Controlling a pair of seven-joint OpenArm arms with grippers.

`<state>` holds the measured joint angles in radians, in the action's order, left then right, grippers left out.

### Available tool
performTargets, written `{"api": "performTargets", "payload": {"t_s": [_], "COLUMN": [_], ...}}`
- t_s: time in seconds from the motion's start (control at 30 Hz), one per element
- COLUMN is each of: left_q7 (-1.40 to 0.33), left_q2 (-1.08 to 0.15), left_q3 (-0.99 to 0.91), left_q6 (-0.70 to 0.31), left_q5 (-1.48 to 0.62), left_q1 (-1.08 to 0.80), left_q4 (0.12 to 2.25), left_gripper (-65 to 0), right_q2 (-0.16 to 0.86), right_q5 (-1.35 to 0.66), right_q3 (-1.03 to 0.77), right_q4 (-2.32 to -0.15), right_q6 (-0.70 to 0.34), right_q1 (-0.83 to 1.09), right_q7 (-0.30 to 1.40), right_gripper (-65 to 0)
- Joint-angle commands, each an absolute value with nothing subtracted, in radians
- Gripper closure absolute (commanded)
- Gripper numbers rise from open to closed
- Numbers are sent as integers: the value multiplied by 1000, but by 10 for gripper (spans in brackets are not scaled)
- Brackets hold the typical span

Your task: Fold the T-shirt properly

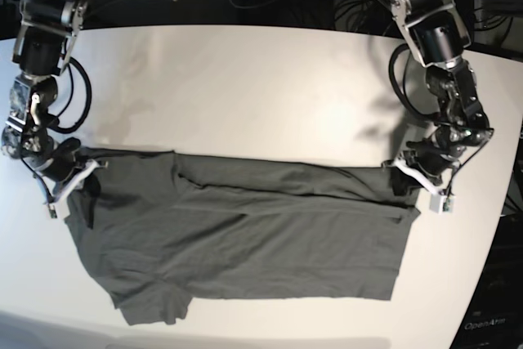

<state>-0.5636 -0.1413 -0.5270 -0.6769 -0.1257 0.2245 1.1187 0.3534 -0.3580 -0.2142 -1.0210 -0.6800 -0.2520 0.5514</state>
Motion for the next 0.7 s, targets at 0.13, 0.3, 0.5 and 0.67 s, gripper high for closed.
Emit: {"api": "performTargets", "payload": {"t_s": [0.13, 0.3, 0.5, 0.67], "left_q7": [-532, -532, -532, -530], "left_q2": [-160, -162, -160, -151], "left_q3": [-527, -527, -527, -527], "left_q6": [-677, -674, -650, -604], "left_q5": [-140, -139, -77, -12], "left_q1": [268, 274, 308, 321], "left_q4": [1116, 1116, 1075, 1055], "left_gripper": [-23, -23, -23, -23], "right_q2": [372, 369, 374, 383], "right_q5": [-377, -377, -377, -377], "right_q3": [-217, -217, -217, -216], "right_q4": [-1036, -1035, -926, -920], "right_q6": [-698, -698, -698, -698], "right_q1": [-259, -251, -271, -268], "right_q7": [530, 530, 527, 527], "right_gripper": [-7, -7, -7, -7]}}
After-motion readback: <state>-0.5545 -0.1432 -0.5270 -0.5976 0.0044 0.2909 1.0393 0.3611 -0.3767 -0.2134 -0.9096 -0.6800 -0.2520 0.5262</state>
